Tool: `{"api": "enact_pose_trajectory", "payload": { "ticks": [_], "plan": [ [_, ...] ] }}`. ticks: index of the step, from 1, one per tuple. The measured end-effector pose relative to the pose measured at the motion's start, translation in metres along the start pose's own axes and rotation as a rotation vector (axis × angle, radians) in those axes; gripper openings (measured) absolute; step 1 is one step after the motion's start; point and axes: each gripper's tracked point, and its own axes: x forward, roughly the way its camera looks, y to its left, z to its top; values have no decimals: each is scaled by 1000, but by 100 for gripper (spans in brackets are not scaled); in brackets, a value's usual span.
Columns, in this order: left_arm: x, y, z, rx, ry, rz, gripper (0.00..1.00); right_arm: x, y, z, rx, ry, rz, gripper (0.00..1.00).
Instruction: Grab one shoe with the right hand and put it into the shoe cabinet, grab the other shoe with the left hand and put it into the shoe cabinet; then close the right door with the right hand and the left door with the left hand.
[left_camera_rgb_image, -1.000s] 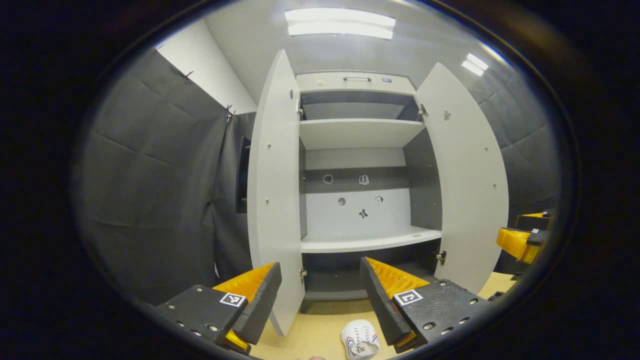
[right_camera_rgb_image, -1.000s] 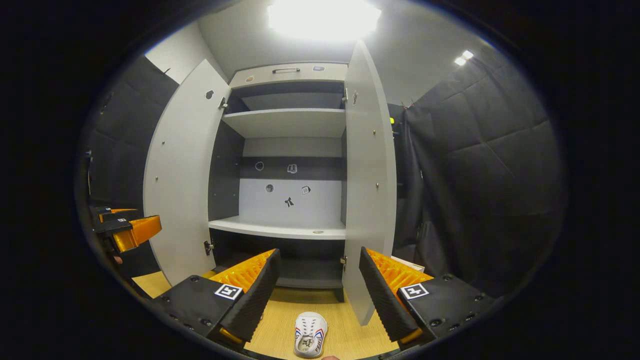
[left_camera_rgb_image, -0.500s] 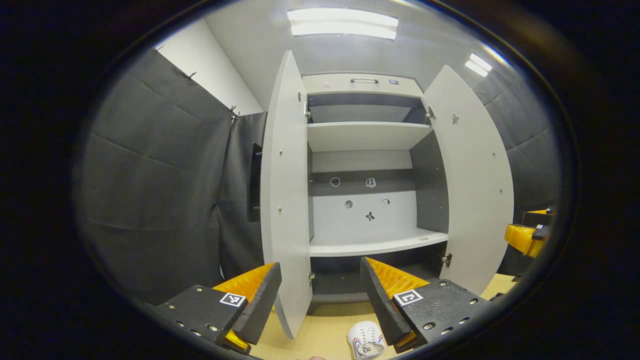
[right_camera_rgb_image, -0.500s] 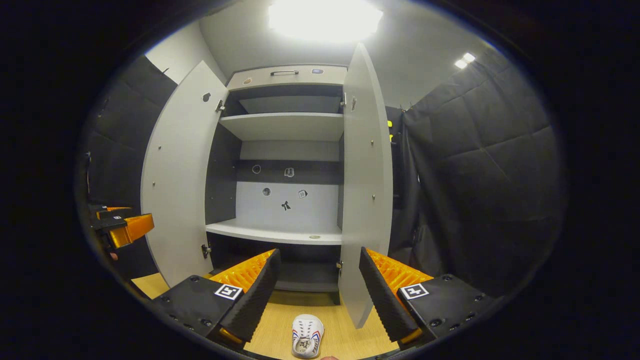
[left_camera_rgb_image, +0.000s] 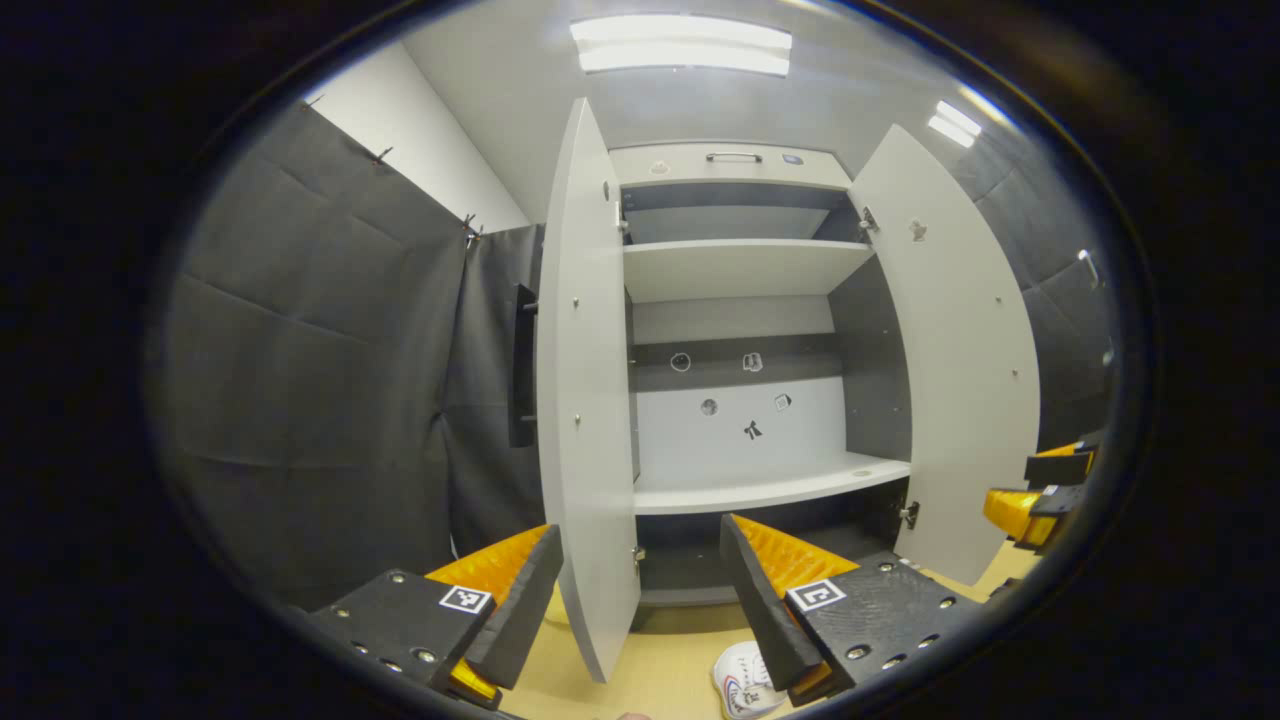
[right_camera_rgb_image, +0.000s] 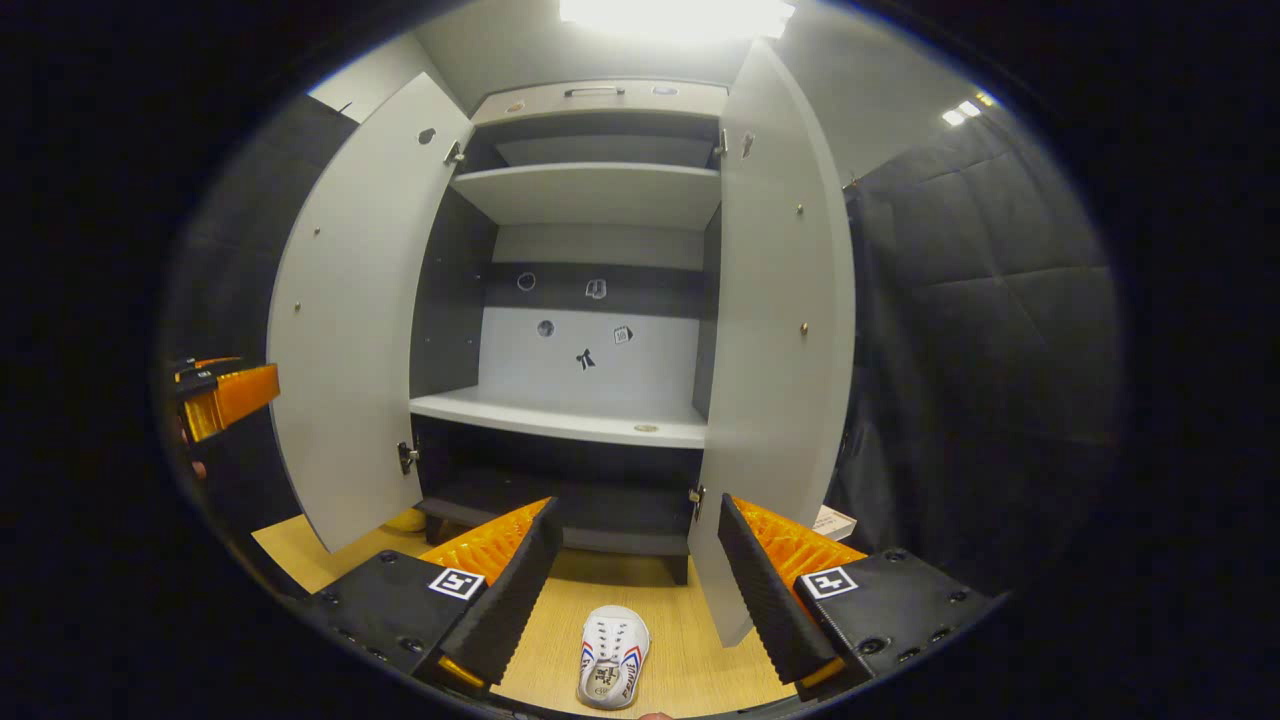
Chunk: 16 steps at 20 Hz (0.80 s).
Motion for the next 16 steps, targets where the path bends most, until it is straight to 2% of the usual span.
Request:
{"api": "enact_pose_trajectory", "payload": {
  "ticks": [10, 16],
  "plan": [
    [2, 27, -8, 47, 26, 77, 91, 64, 25, -95, -48, 248, 79, 99],
    [-2, 41, -14, 66, 52, 133, 91, 85, 33, -160, -103, 412, 116, 99]
  ]
}}
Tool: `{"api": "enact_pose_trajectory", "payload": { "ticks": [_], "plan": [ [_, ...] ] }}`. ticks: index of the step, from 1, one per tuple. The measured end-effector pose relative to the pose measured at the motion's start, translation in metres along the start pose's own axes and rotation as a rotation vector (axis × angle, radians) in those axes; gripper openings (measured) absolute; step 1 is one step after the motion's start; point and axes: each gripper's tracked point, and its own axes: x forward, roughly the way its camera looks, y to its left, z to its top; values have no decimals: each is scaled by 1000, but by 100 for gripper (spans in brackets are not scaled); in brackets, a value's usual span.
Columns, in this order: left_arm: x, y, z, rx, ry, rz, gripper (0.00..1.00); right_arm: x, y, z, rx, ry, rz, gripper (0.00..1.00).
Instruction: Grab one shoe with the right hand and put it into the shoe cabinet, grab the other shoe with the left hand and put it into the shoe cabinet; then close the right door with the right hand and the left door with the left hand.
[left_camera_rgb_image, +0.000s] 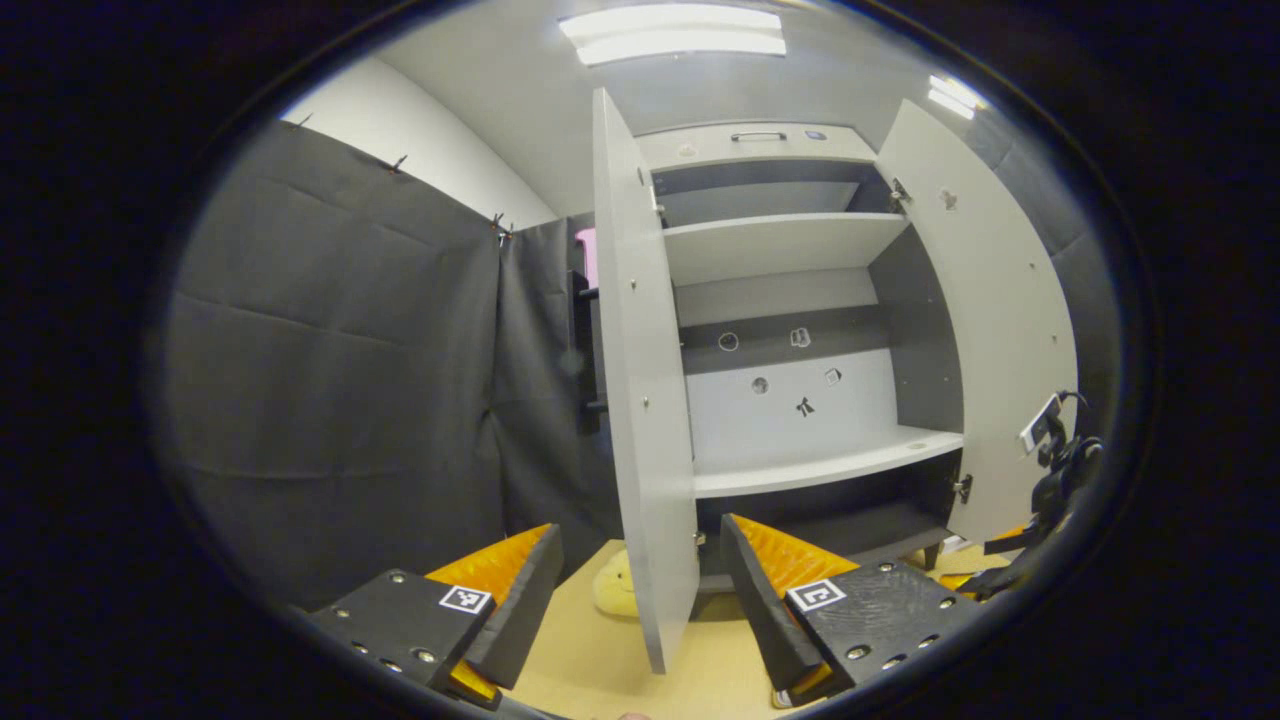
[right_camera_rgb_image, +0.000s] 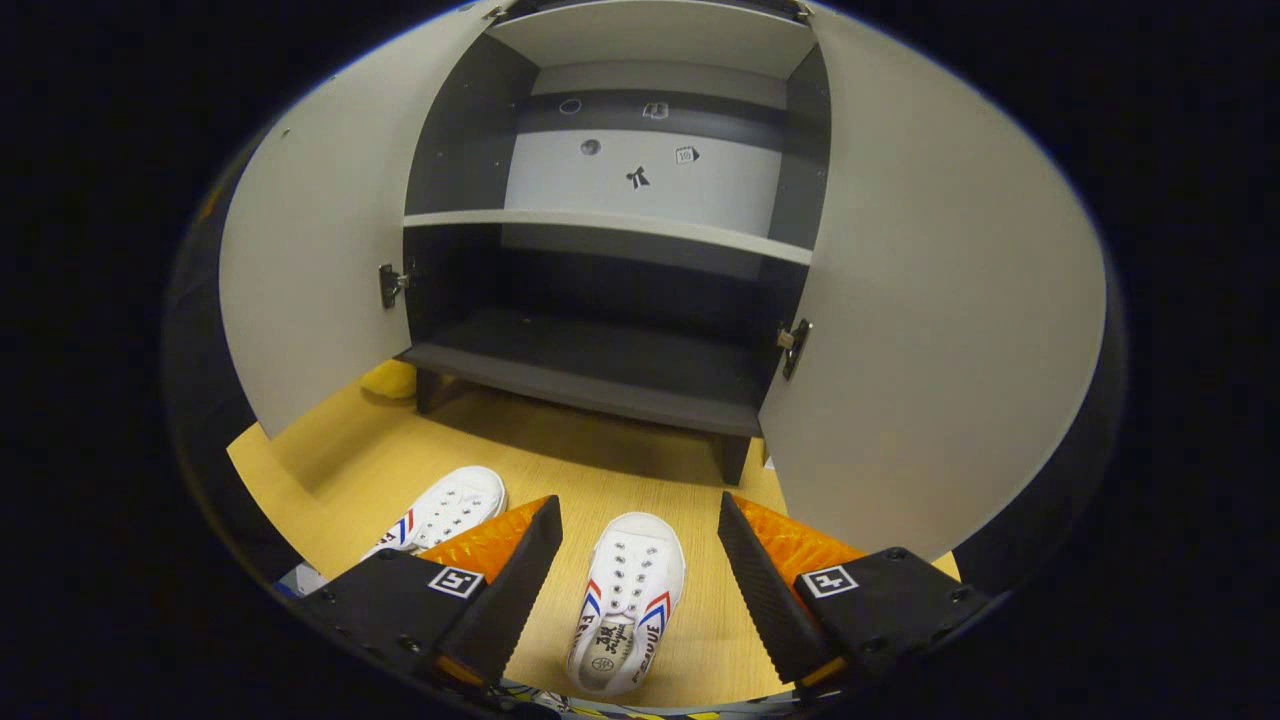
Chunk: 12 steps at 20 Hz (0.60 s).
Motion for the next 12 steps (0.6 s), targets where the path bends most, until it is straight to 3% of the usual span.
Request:
{"api": "enact_pose_trajectory", "payload": {
  "ticks": [12],
  "plan": [
    [-2, 28, -5, 34, 23, 89, 91, 53, 33, -93, 29, 295, 92, 96]
  ]
}}
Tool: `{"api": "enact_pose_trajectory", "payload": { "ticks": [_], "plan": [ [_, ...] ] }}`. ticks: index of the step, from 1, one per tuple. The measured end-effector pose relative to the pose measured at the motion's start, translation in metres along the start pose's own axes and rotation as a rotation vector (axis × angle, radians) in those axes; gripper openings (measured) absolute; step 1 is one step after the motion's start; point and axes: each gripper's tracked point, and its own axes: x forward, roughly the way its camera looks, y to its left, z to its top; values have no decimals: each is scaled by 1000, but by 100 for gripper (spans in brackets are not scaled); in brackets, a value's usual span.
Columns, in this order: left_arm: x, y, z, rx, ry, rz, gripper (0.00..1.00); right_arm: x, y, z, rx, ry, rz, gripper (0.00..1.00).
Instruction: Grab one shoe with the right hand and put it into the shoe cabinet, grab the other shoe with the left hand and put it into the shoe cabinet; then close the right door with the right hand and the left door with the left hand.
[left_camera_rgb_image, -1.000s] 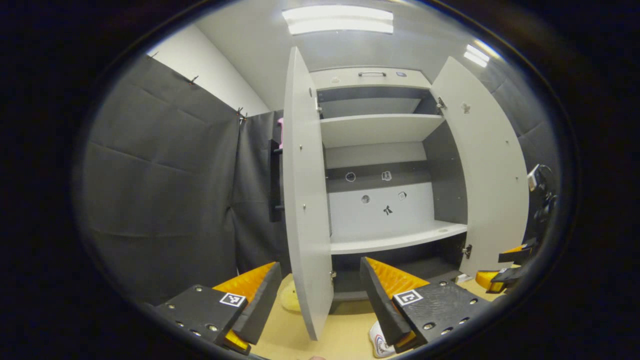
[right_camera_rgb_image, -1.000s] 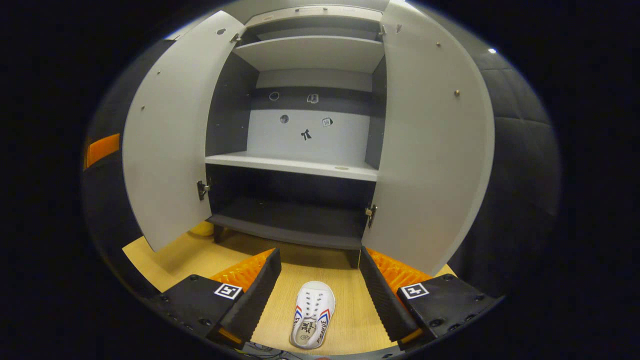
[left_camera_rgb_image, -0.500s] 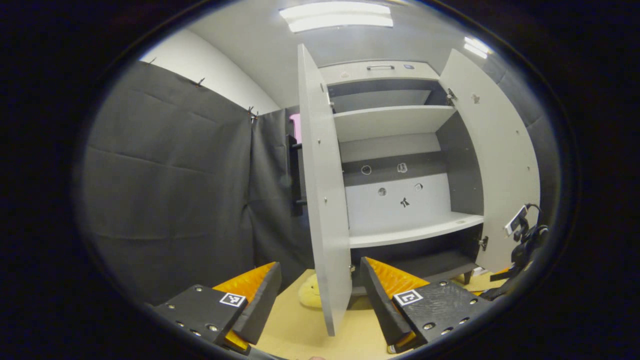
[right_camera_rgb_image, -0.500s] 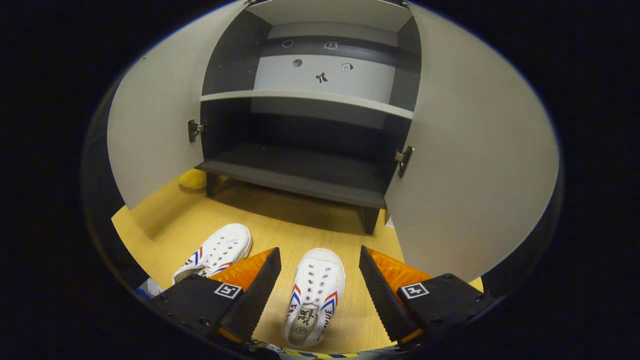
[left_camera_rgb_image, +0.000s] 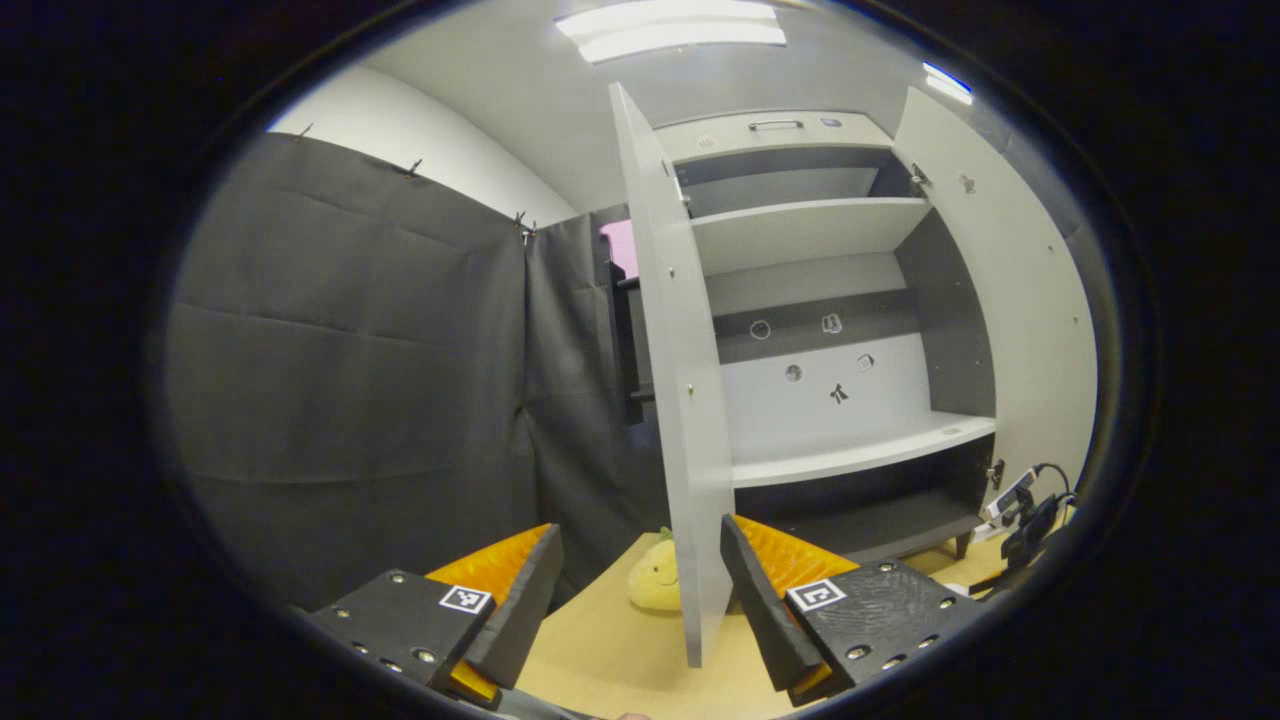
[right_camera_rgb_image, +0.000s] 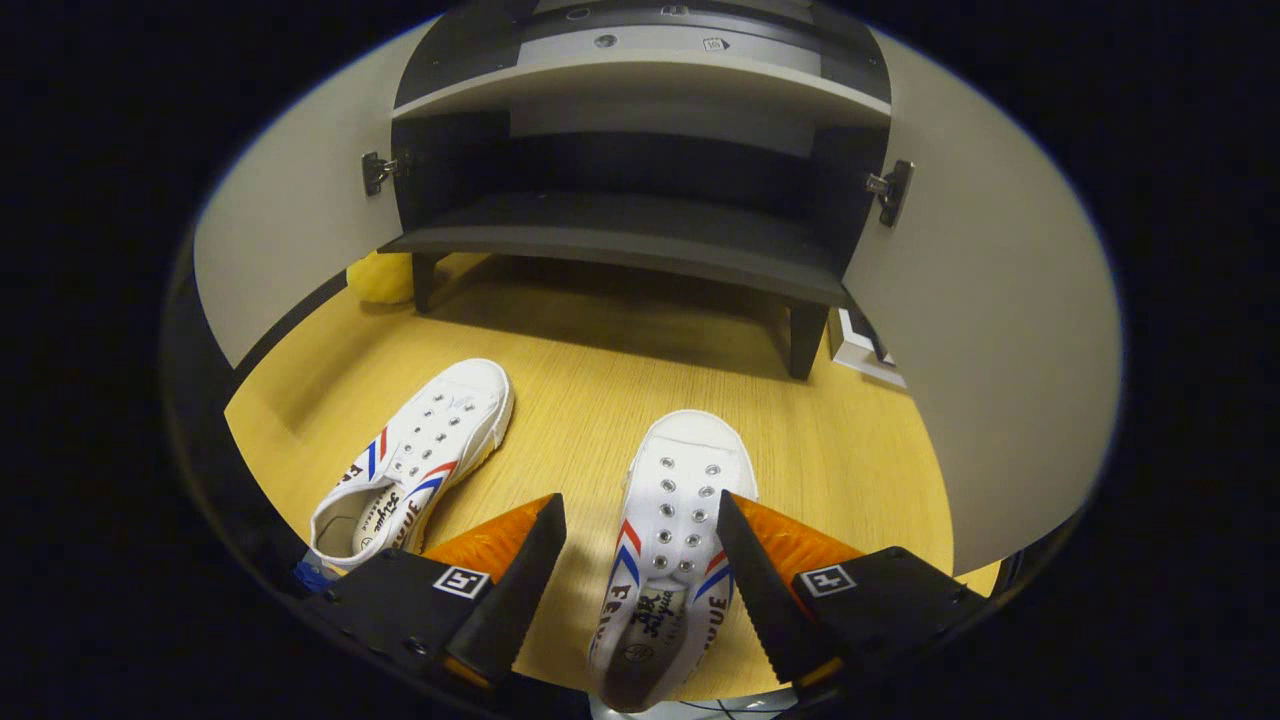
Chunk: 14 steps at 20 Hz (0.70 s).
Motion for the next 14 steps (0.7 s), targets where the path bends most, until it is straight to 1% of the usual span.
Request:
{"api": "enact_pose_trajectory", "payload": {
  "ticks": [2, 4, 5, 6, 7, 8, 10, 11, 12, 14],
  "plan": [
    [0, 3, -2, 1, 2, 8, 91, 5, 2, -12, 4, 47, 6, 89],
    [1, 5, -3, -1, 8, 13, 91, 11, 7, -16, -13, 57, 16, 88],
    [-1, 6, -4, -2, 10, 15, 92, 15, 8, -20, -22, 76, 12, 83],
    [-2, 8, -5, -3, 12, 17, 92, 14, 5, -24, -38, 92, -3, 74],
    [-1, 7, -6, -2, 13, 20, 91, 16, 5, -26, -47, 109, -2, 63],
    [0, 9, -5, -1, 14, 22, 91, 19, 8, -28, -49, 121, -8, 58],
    [-3, 11, -4, 1, 11, 27, 91, 21, 7, -29, -62, 137, -33, 63],
    [-4, 13, -4, 0, 9, 30, 91, 15, -4, -29, -82, 137, -84, 60],
    [-4, 13, -4, 0, 9, 32, 91, 26, -4, -25, -61, 129, -88, 32],
    [-6, 14, -5, -2, 12, 34, 91, 25, -4, -28, -63, 130, -72, 31]
  ]
}}
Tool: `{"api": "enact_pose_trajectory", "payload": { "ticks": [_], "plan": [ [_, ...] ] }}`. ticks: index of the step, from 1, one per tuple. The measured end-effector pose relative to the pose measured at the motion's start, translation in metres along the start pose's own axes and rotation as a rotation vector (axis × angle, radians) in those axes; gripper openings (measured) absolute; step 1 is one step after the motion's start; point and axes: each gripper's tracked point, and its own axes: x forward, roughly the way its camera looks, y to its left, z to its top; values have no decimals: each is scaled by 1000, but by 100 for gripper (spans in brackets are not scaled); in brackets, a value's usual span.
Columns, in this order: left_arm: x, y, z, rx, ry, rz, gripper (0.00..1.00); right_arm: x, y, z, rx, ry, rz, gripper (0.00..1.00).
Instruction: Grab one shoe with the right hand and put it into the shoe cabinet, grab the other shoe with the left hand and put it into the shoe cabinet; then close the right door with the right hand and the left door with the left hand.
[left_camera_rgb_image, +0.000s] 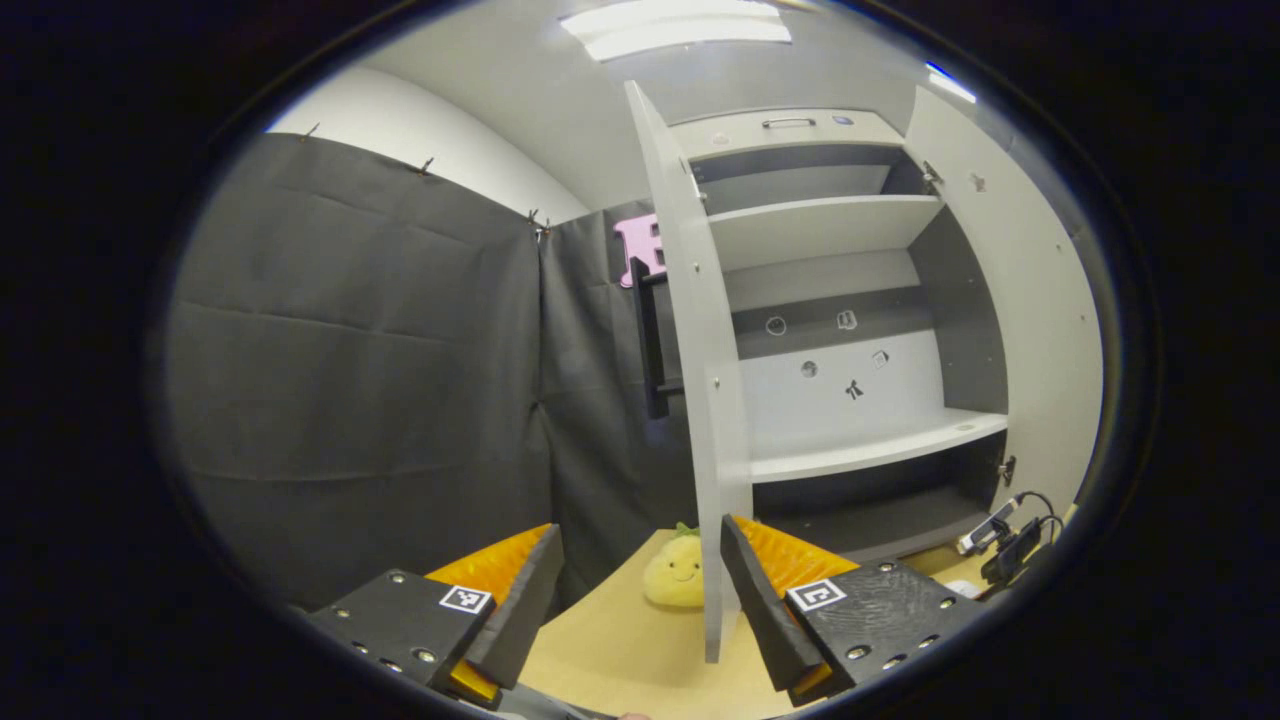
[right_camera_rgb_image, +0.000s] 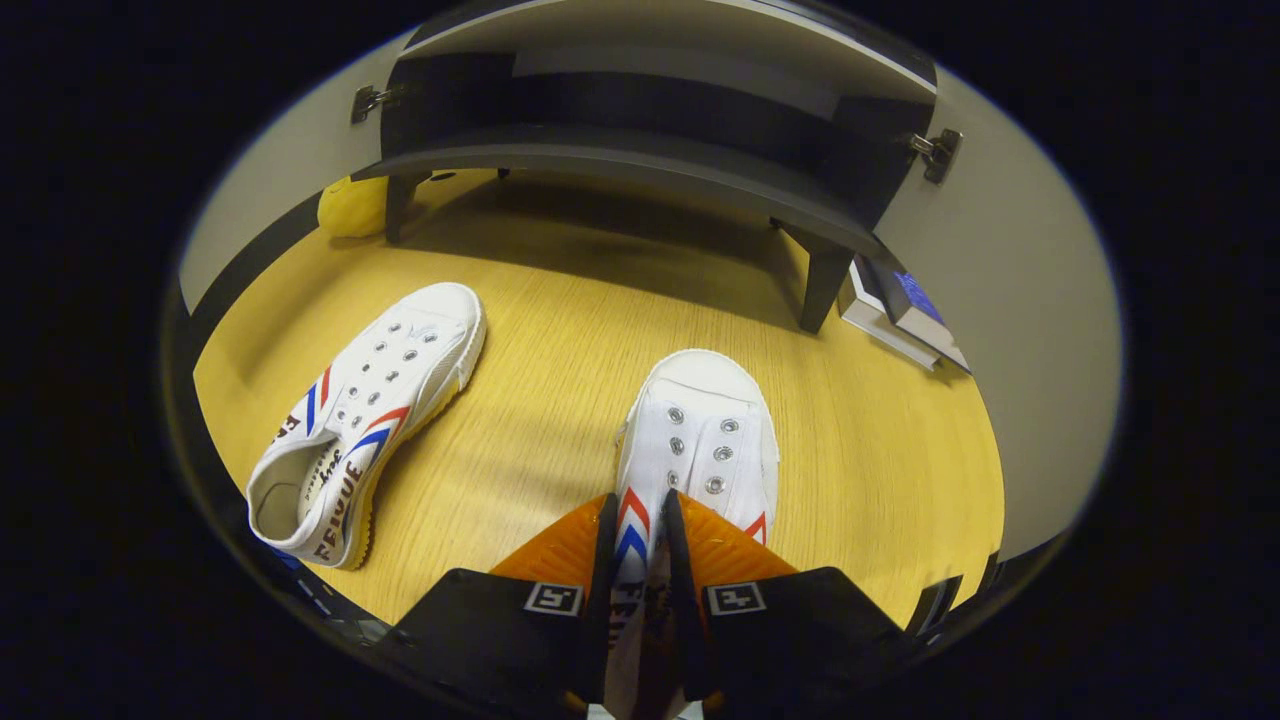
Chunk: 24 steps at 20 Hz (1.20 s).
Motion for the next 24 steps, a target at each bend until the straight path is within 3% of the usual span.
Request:
{"api": "enact_pose_trajectory", "payload": {
  "ticks": [1, 2, 3, 4, 12, 16, 17, 18, 24],
  "plan": [
    [0, 0, 0, -3, 0, -2, 91, -15, 2, 6, -10, 0, 7, 16],
    [0, 0, 1, -3, -1, -1, 91, -10, 2, 6, 19, -14, 6, 17],
    [-1, 1, 2, -1, -4, 1, 91, -1, -4, 3, 23, -17, 7, 5],
    [-1, 0, 5, 0, -11, -1, 91, -10, -1, 6, 43, -37, 12, 2],
    [-5, -6, 14, -5, -40, -36, 91, -52, -20, 39, 170, -128, 50, 1],
    [-6, -11, 18, -13, -47, -58, 92, -86, -30, 75, 176, -215, 52, 1],
    [-6, -12, 19, -15, -48, -61, 91, -94, -32, 86, 179, -238, 53, 5],
    [-4, -13, 19, -16, -49, -63, 92, -102, -33, 95, 182, -259, 55, 1],
    [4, -17, 20, -27, -62, -66, 91, -159, -41, 162, 184, -417, 79, 1]
  ]
}}
